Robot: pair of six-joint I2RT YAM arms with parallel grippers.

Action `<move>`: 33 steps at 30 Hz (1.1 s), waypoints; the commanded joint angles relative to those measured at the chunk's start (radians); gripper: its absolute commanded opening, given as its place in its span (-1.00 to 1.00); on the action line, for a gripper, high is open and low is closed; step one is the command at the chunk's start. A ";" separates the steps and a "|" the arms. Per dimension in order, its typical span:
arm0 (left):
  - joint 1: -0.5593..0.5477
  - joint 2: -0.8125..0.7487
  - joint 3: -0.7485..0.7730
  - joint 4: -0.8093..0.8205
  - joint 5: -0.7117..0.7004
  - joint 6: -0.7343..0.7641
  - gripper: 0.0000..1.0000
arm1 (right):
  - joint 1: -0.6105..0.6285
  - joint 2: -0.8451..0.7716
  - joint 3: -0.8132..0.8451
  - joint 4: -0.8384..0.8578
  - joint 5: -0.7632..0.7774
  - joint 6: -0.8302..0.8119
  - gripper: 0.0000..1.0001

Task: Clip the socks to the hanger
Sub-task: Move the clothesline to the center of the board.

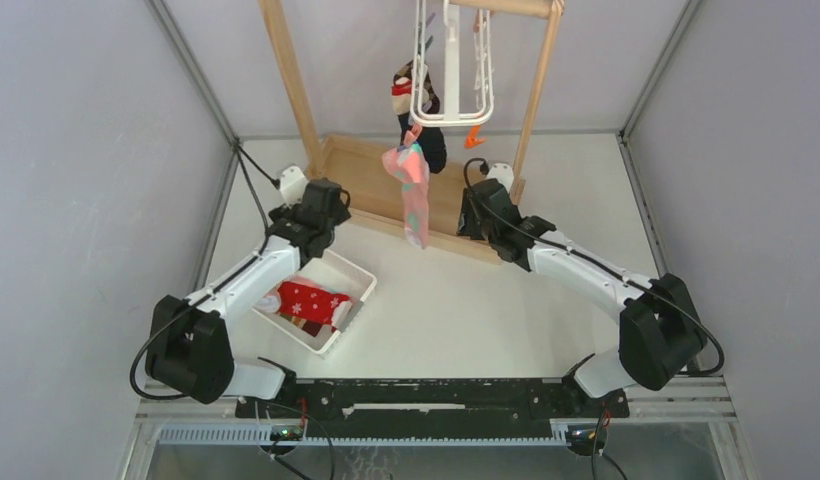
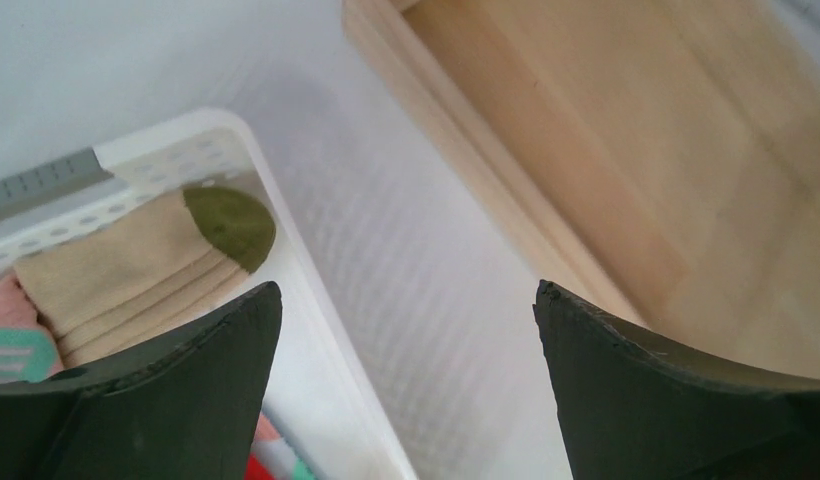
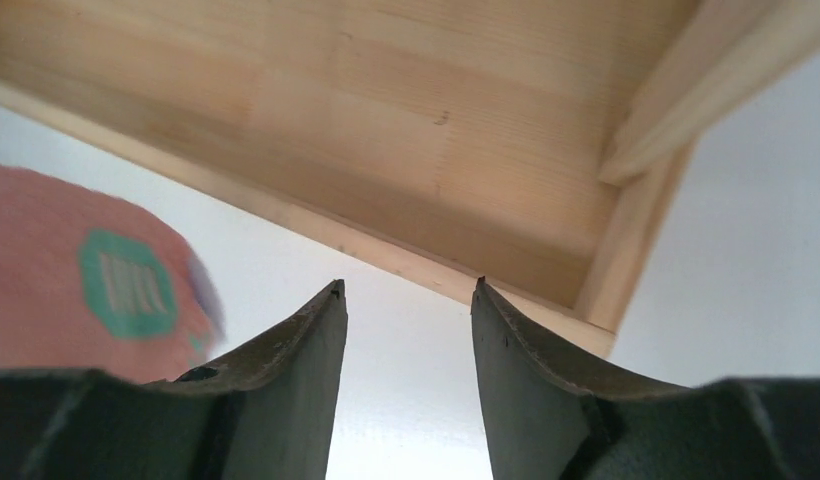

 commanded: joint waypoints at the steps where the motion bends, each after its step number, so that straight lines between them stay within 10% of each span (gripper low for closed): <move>1: -0.119 -0.012 -0.094 0.079 -0.121 0.045 1.00 | 0.018 0.041 0.038 0.123 -0.063 -0.078 0.12; 33: -0.217 0.022 -0.112 0.156 -0.082 0.109 1.00 | 0.133 0.410 0.171 0.029 0.104 -0.286 0.17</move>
